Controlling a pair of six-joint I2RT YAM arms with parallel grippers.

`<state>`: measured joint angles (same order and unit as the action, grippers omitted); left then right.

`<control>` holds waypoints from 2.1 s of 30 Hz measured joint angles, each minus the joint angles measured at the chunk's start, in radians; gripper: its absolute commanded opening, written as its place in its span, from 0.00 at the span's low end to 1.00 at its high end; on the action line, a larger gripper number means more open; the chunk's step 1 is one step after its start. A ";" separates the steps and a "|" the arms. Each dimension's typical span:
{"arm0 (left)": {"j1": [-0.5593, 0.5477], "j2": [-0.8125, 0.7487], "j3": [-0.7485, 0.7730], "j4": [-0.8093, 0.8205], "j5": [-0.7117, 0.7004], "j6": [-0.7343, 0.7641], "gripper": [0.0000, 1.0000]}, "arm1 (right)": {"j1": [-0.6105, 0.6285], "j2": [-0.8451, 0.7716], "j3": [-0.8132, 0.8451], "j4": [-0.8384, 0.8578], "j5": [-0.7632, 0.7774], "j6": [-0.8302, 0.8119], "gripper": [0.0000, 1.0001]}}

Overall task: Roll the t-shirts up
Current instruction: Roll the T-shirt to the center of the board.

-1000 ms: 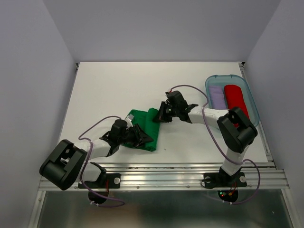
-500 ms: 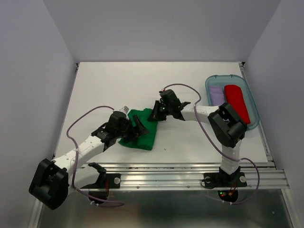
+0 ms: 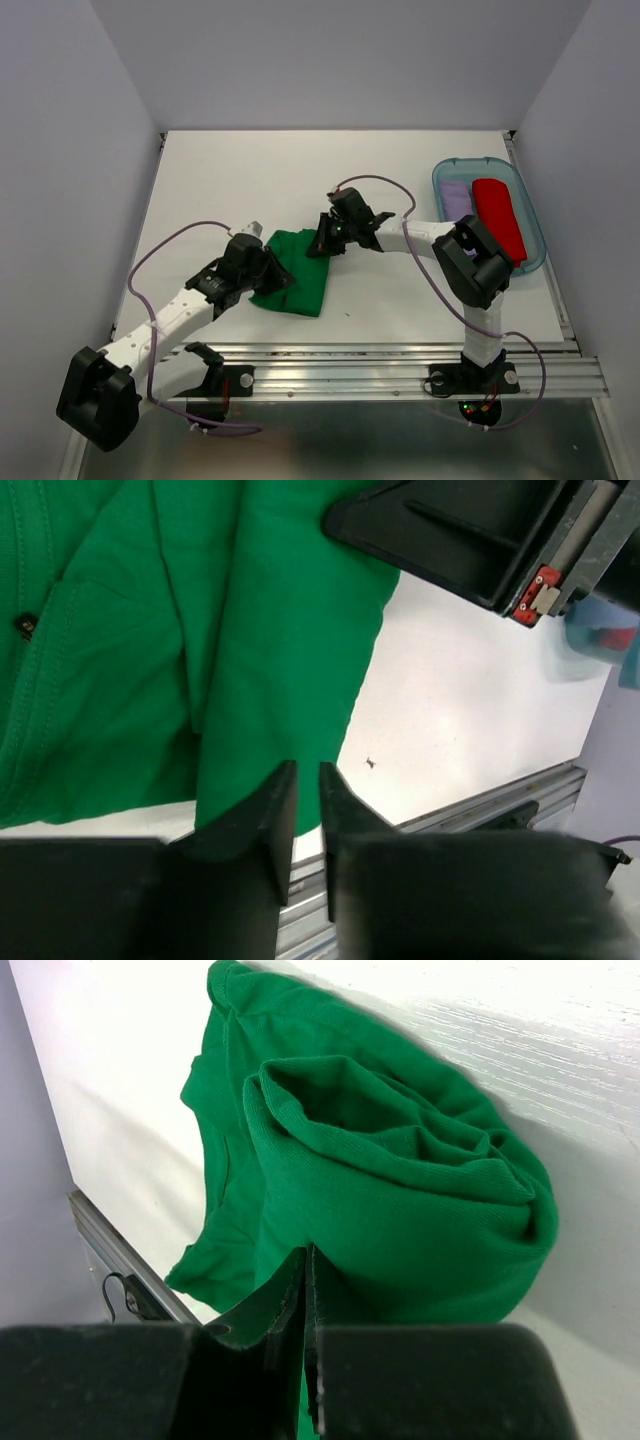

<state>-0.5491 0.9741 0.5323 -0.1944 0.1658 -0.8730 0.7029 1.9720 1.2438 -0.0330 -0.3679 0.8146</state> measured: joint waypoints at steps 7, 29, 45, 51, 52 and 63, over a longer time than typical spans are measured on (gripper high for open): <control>0.000 0.077 0.001 0.071 0.056 0.003 0.00 | 0.001 -0.001 0.023 -0.045 0.011 -0.027 0.07; -0.002 0.235 -0.070 0.150 0.058 0.020 0.00 | -0.017 0.205 0.282 -0.133 0.071 -0.105 0.06; 0.063 0.275 0.073 0.061 -0.011 0.056 0.00 | -0.025 0.065 0.066 -0.069 0.153 -0.122 0.02; 0.063 0.319 0.077 0.045 -0.005 0.063 0.00 | -0.043 -0.097 -0.155 -0.035 0.244 -0.056 0.01; 0.063 0.324 0.083 0.045 0.002 0.068 0.00 | -0.048 -0.130 -0.195 -0.032 0.272 -0.039 0.01; 0.045 0.407 0.130 0.043 0.039 0.106 0.00 | -0.086 -0.291 -0.404 0.022 0.360 0.058 0.01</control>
<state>-0.5037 1.3808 0.6621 -0.1509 0.2047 -0.7673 0.6167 1.6810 0.8402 -0.0109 -0.0074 0.8722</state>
